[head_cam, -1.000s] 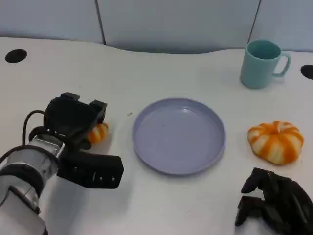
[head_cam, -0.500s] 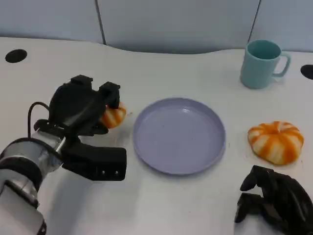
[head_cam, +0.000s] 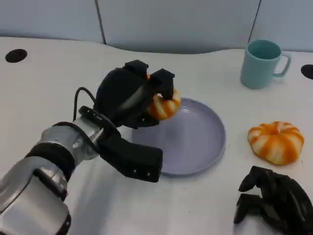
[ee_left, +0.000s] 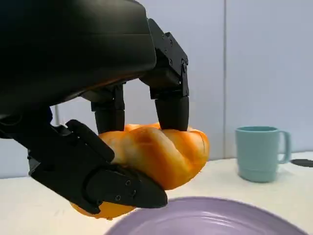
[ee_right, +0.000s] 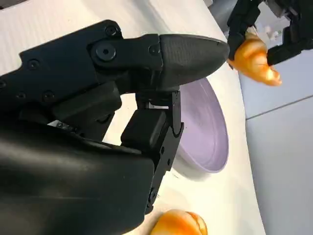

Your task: Grasp the bread from the table and place it into the plate.

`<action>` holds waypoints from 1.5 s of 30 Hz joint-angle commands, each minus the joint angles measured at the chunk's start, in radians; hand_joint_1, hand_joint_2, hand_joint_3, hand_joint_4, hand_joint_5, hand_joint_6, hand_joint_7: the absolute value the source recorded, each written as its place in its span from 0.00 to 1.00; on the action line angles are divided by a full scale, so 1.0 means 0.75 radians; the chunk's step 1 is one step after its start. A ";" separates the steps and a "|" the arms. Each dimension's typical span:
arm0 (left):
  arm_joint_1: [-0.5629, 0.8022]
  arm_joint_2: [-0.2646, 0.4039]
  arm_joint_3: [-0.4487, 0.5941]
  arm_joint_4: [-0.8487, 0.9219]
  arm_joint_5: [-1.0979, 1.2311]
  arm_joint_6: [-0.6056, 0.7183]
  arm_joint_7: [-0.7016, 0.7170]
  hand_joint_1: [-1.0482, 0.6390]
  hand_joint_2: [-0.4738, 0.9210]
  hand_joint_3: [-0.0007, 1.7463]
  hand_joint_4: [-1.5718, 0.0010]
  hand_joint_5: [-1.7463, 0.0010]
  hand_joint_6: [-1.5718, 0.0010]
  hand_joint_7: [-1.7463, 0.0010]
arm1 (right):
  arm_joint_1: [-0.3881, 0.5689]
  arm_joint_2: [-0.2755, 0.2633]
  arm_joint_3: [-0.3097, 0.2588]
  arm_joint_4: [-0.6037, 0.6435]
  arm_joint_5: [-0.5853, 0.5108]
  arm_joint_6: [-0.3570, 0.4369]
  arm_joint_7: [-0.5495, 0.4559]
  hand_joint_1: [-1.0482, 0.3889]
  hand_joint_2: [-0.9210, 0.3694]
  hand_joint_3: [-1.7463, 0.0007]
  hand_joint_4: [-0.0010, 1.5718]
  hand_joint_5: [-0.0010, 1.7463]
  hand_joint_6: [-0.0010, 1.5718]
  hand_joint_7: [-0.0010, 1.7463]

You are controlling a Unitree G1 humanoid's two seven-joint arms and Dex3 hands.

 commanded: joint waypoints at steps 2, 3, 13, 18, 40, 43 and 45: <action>-0.067 -0.033 -0.025 -0.004 0.016 -0.012 -0.057 0.43 0.79 0.49 0.41 0.00 0.54 0.00 | 0.042 -0.021 0.007 -0.036 -0.021 0.064 -0.033 0.43 0.00 0.75 0.78 0.61 0.72 0.57; -0.068 -0.036 -0.027 -0.004 0.016 -0.011 -0.061 0.43 0.78 0.50 0.41 0.00 0.54 0.00 | 0.044 -0.021 0.008 -0.042 -0.021 0.070 -0.036 0.43 0.00 0.75 0.78 0.62 0.72 0.57; -0.073 -0.106 0.007 0.043 -0.048 -0.087 -0.306 0.43 0.70 0.64 0.38 0.00 0.49 0.00 | 0.052 -0.011 0.009 -0.052 -0.018 0.063 -0.024 0.45 0.00 0.75 0.78 0.62 0.72 0.57; -0.076 -0.131 0.044 0.049 -0.099 -0.048 -0.484 0.41 0.77 0.63 0.38 0.00 0.51 0.00 | 0.059 -0.005 0.010 -0.066 -0.015 0.069 -0.028 0.44 0.00 0.75 0.78 0.62 0.72 0.57; -0.081 -0.135 0.114 0.028 -0.191 0.060 -0.903 0.30 0.97 0.06 0.98 0.69 0.84 1.00 | 0.080 0.007 0.019 -0.111 -0.029 0.085 -0.054 0.44 0.00 0.73 0.77 0.63 0.73 0.58; -0.086 -0.130 0.112 0.024 -0.186 0.070 -0.921 0.23 1.00 0.04 1.00 0.82 0.90 1.00 | 0.079 0.006 0.021 -0.112 -0.029 0.089 -0.059 0.44 0.00 0.73 0.77 0.63 0.73 0.57; -0.087 -0.125 0.109 0.021 -0.181 0.077 -0.915 0.20 1.00 0.06 1.00 0.86 0.92 1.00 | 0.080 0.004 0.023 -0.114 -0.032 0.087 -0.060 0.45 0.00 0.73 0.77 0.63 0.73 0.57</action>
